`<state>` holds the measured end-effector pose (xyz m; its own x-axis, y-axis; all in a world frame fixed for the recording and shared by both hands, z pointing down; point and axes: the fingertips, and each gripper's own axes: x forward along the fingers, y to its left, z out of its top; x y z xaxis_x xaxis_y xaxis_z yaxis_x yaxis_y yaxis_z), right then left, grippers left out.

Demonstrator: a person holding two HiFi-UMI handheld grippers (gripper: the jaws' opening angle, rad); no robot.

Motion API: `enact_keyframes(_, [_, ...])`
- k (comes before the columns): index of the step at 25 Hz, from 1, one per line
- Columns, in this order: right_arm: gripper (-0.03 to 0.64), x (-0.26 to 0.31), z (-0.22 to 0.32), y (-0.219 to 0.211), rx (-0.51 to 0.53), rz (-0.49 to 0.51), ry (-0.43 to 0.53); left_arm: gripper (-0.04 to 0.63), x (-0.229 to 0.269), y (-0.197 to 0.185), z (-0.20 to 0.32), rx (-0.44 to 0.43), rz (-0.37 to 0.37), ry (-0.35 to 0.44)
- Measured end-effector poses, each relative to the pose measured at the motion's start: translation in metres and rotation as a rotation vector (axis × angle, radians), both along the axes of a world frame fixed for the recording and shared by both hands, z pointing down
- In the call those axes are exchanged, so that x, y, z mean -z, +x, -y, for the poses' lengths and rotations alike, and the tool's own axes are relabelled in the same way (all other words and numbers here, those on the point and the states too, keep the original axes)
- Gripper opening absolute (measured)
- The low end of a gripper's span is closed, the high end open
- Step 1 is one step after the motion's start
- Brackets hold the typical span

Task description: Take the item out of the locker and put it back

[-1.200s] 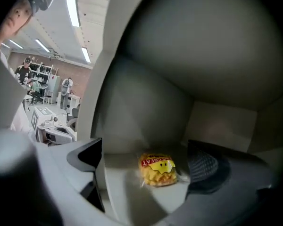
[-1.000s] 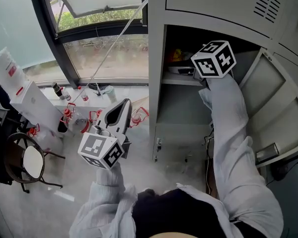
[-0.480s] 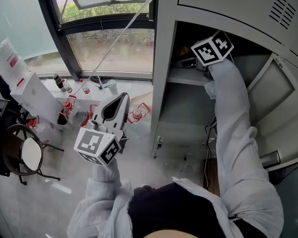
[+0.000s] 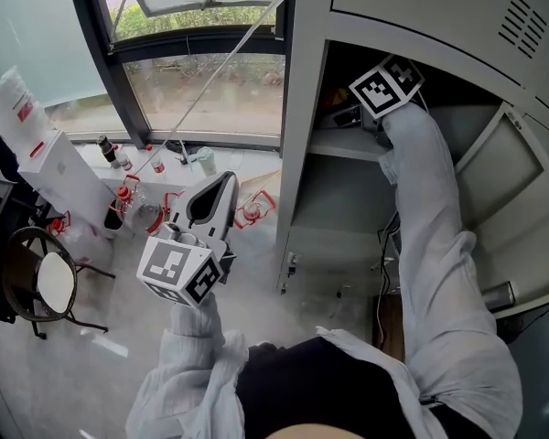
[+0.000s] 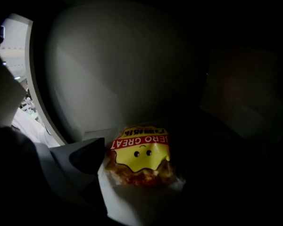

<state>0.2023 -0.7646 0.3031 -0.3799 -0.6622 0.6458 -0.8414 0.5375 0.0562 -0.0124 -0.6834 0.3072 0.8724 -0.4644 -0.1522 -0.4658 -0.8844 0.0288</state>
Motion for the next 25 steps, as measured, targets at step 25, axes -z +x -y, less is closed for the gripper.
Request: enact_keyframes(25, [0.334,0.049,-0.027,0.012,-0.192,-0.143,0.316,0.006,-0.012,-0.018,-0.031,-0.032,0.018,-0.017])
